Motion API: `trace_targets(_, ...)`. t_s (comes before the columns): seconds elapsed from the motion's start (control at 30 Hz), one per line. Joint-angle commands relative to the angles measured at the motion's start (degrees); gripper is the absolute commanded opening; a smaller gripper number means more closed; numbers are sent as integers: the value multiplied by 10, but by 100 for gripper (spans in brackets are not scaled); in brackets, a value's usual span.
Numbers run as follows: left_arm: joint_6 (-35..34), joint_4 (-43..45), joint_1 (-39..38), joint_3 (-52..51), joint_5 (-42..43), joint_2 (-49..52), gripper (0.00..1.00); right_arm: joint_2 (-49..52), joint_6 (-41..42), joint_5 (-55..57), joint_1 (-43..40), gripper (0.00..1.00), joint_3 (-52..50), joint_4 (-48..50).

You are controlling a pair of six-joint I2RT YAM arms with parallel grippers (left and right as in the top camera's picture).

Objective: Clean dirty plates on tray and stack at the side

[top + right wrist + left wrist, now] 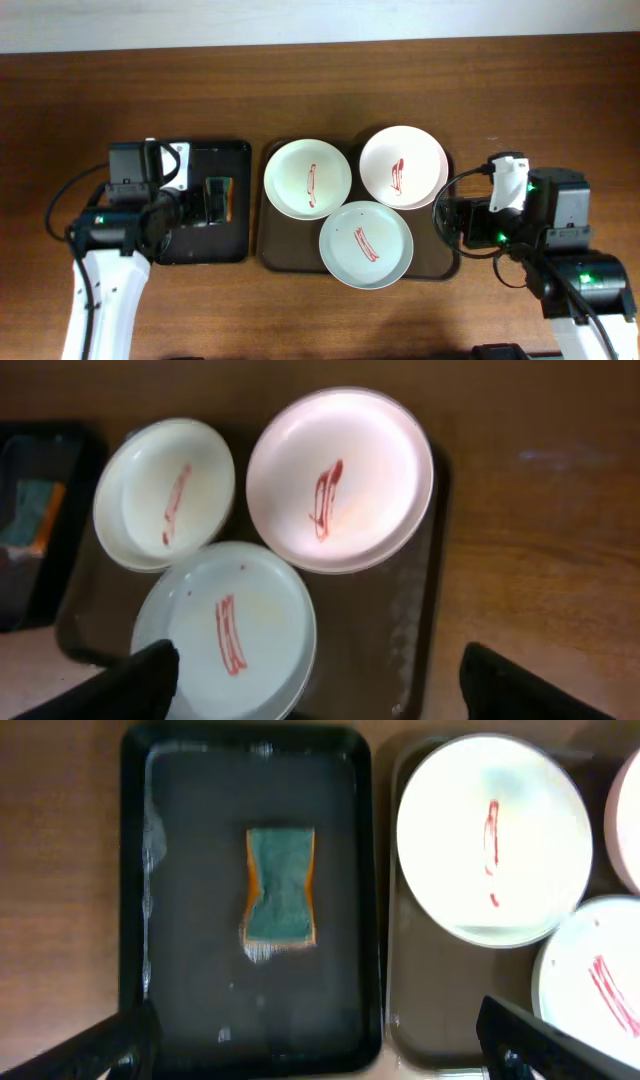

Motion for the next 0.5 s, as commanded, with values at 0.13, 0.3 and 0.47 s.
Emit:
trace_targets(0.13, -5, 83, -2, 9, 10, 122, 87, 144, -1, -24, 3, 65, 8, -54)
trace_targets(0.3, -5, 128, -2, 10, 8, 252, 68, 278, -8, -62, 3, 60, 8, -52)
trace_targets(0.47, -5, 161, -2, 10, 6, 315, 53, 316, -8, -62, 3, 59, 8, -41)
